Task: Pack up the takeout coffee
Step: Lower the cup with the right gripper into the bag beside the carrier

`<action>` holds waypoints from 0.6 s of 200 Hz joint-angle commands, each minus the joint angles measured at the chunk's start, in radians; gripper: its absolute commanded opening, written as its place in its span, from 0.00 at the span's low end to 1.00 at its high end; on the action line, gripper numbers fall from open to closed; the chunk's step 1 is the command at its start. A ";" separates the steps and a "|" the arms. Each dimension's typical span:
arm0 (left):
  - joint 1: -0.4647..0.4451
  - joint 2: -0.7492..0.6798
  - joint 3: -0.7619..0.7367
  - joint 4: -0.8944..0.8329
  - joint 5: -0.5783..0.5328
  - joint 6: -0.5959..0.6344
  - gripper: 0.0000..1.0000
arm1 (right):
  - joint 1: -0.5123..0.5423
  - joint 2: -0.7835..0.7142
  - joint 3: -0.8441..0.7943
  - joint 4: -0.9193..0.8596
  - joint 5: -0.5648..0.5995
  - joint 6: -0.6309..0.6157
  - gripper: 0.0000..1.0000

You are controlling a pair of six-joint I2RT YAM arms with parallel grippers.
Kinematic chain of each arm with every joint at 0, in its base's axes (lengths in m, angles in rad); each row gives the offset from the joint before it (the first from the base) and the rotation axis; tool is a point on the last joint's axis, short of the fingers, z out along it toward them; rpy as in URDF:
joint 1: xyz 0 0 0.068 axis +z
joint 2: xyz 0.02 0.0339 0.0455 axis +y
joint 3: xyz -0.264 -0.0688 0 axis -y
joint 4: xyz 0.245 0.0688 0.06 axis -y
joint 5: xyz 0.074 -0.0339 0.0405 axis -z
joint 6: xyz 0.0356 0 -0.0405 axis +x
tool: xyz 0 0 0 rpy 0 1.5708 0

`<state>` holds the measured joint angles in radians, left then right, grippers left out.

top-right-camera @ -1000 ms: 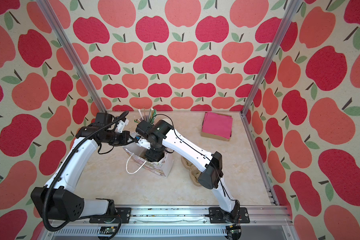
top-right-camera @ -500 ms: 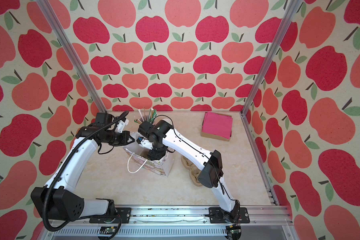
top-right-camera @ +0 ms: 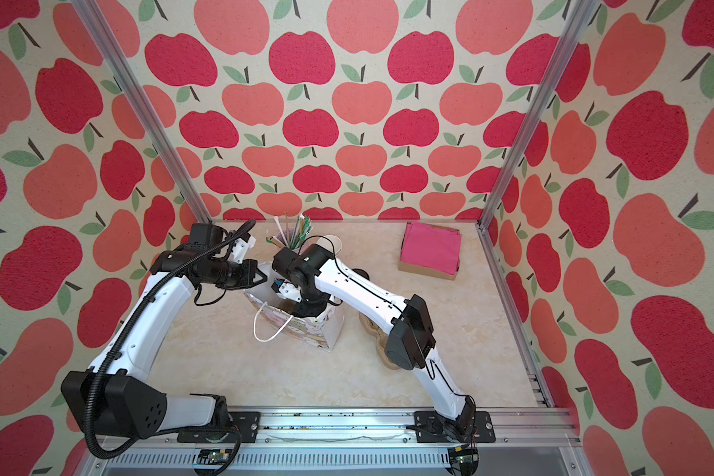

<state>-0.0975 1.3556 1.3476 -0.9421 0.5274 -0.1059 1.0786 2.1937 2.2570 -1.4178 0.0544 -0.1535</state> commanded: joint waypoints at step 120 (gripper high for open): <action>-0.002 -0.007 0.016 -0.003 -0.014 0.014 0.00 | -0.023 0.110 -0.122 -0.036 0.058 -0.008 0.68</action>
<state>-0.0990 1.3556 1.3476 -0.9424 0.5266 -0.1059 1.0767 2.2013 2.2124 -1.3872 0.0471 -0.1535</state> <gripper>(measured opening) 0.044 0.702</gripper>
